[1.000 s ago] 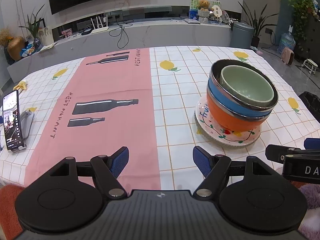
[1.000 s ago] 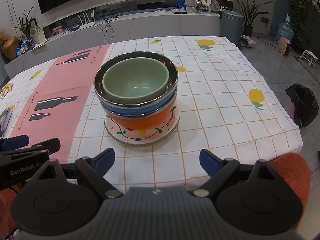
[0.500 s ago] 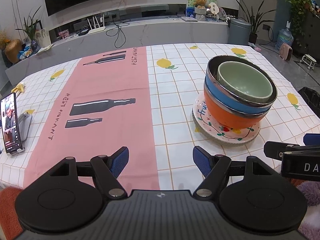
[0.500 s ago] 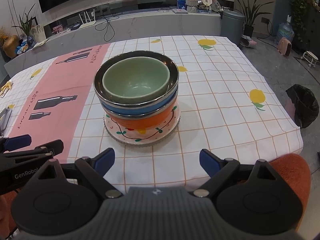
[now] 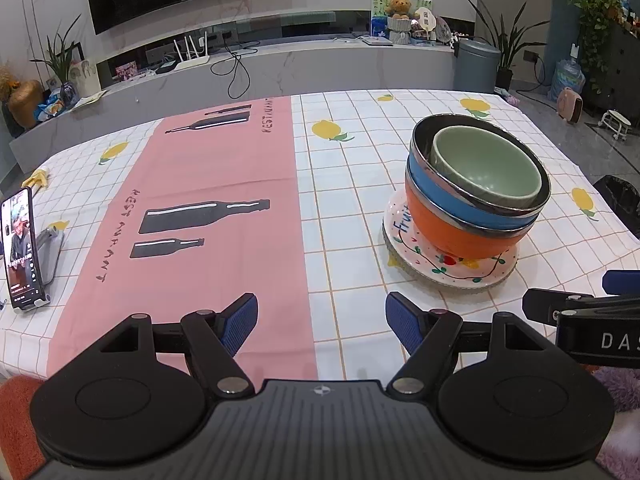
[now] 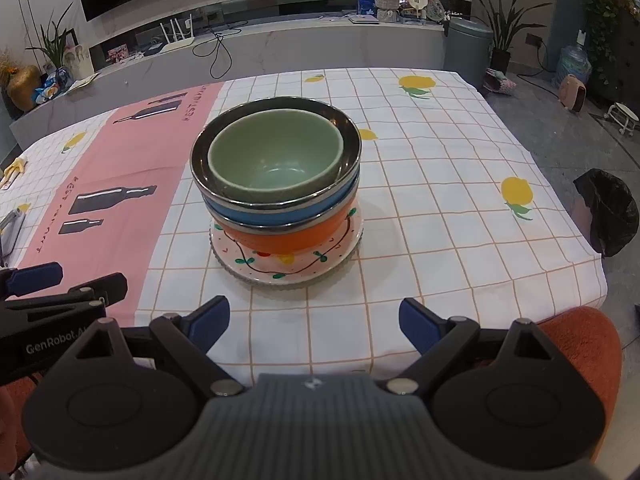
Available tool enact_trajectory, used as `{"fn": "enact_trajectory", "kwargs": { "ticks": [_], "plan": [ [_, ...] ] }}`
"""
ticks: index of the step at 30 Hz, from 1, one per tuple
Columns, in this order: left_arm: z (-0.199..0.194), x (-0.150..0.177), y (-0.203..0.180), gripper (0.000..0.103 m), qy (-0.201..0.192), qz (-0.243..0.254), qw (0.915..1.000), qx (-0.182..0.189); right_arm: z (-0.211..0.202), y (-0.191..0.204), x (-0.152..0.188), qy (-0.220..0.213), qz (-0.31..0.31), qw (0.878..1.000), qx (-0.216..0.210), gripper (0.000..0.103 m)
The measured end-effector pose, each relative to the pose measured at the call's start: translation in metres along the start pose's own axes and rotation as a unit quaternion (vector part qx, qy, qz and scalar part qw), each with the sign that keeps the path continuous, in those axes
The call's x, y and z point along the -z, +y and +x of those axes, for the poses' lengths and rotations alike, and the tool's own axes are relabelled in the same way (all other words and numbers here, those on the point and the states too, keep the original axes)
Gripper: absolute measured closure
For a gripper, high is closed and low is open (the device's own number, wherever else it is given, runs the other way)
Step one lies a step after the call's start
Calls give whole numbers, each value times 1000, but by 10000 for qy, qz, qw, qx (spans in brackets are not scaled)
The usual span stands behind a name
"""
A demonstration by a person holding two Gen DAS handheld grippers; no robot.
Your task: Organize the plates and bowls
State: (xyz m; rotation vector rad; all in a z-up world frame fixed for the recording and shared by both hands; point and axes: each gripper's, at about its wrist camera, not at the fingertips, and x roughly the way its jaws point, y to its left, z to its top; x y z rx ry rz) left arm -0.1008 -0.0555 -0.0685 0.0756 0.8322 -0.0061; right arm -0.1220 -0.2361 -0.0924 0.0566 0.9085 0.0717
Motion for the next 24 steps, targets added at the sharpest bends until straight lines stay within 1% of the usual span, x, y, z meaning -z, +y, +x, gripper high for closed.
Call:
{"fn": "enact_trajectory", "kwargs": {
  "ticks": [24],
  "plan": [
    [-3,2,0,17,-34,-42,10000,-9,1,7,3,31,-136,9999,-10,13]
  ]
}}
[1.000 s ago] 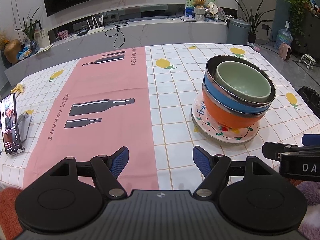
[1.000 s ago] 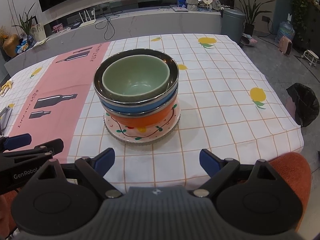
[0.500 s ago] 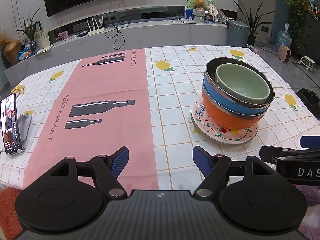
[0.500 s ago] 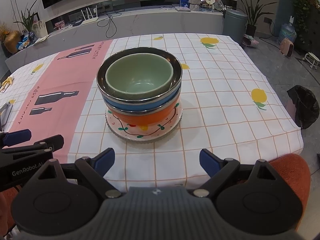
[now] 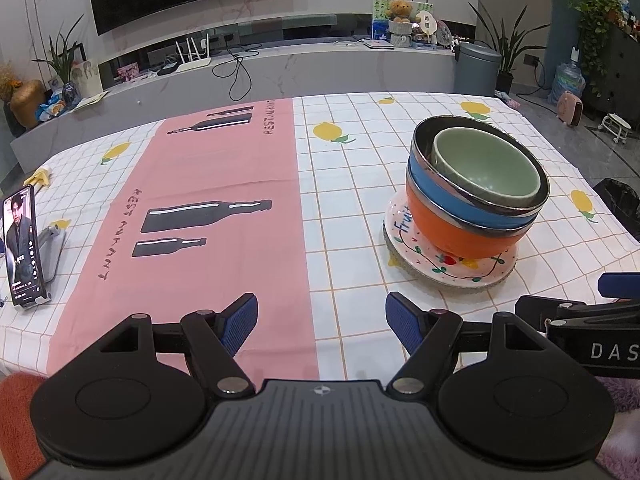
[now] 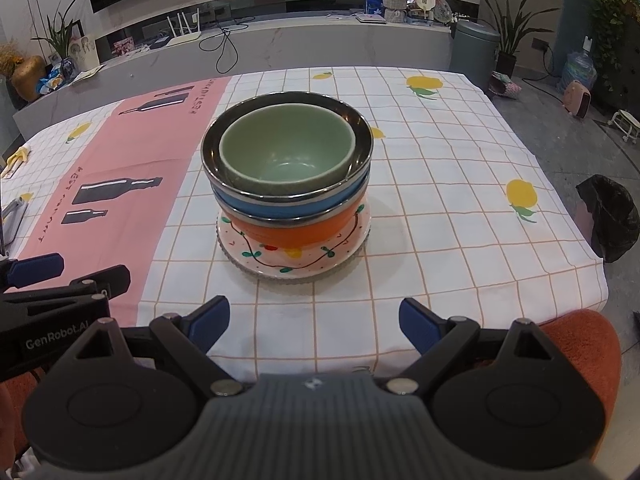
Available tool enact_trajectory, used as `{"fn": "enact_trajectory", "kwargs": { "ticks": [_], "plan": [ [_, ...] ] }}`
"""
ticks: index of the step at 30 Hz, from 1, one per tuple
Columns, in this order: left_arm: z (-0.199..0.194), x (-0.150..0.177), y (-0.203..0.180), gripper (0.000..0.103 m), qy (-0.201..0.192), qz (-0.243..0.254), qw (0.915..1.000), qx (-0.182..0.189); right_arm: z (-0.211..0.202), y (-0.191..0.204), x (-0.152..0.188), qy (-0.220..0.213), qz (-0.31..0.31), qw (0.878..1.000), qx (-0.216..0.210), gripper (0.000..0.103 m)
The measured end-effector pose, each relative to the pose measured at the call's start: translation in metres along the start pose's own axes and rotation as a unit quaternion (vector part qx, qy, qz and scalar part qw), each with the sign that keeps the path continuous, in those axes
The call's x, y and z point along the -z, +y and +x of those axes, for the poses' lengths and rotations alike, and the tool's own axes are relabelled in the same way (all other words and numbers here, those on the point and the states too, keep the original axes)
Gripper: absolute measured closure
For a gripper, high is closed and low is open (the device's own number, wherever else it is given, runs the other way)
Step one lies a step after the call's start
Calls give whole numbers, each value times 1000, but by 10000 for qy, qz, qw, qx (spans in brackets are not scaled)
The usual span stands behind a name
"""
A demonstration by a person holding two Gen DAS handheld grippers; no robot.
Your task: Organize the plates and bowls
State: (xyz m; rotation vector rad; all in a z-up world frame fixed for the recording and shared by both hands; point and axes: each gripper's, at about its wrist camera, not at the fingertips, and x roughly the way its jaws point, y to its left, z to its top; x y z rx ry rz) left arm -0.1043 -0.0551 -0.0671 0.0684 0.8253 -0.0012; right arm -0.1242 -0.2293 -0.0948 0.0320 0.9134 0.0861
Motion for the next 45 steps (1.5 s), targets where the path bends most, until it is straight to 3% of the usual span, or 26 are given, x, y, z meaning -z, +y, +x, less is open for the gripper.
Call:
{"fn": "enact_trajectory", "kwargs": {
  "ticks": [45],
  "plan": [
    [1,3,1,17,-11,-20,10000,13,3,0,1,104,-22,9999,-69,13]
  ]
}}
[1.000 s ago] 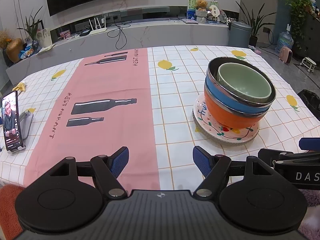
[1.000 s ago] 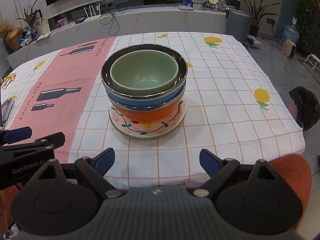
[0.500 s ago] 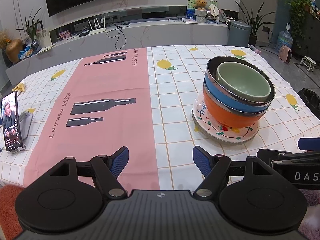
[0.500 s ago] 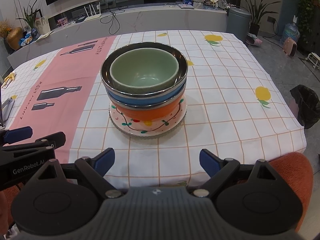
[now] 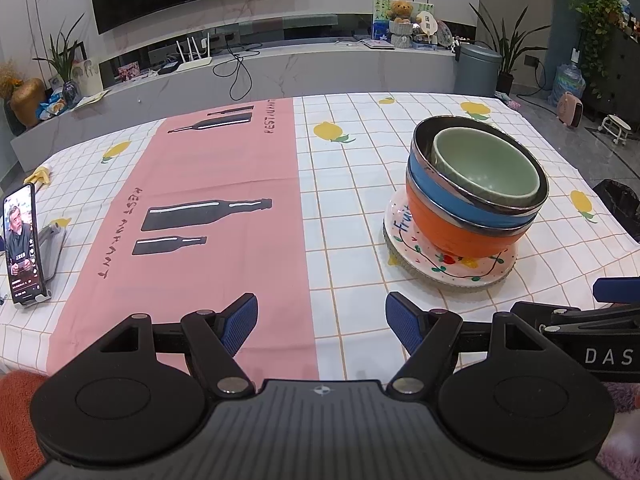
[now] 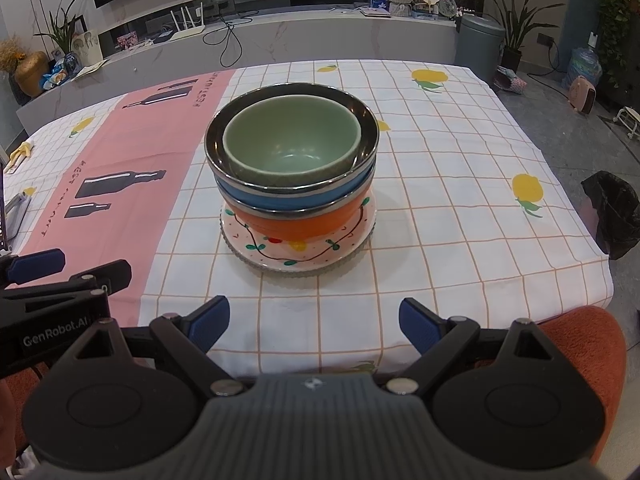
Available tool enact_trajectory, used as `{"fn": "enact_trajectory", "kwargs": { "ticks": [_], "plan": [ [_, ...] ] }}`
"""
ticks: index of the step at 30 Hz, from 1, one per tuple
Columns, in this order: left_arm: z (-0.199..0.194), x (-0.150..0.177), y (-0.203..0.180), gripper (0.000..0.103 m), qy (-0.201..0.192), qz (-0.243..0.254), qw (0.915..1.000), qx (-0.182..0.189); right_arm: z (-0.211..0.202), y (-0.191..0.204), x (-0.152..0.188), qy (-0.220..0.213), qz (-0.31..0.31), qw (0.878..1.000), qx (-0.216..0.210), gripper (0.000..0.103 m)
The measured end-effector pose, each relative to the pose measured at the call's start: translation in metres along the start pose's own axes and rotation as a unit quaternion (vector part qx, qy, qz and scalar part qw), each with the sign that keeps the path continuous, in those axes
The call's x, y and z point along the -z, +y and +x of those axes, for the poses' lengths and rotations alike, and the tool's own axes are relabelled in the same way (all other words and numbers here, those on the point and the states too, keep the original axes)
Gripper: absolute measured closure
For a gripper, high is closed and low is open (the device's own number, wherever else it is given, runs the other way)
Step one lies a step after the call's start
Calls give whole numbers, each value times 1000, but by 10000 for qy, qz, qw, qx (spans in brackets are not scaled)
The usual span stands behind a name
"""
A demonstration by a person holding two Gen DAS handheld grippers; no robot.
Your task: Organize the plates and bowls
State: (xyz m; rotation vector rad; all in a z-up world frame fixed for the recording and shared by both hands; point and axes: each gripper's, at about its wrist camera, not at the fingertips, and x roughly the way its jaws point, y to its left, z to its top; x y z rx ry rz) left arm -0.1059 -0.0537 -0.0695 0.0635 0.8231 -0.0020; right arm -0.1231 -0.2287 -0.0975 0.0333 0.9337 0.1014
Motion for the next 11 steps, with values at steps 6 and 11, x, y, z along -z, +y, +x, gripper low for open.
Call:
{"fn": "enact_trajectory", "kwargs": {
  "ticks": [6,11],
  "plan": [
    [-1,-1,0,17,-13,-9,10000,7,0,1,0,19,-30,10000,-8,13],
    [-5,-1,2,17,-72,-36,10000,23,1,2,0,43,-50,10000,-18,13]
  ]
}}
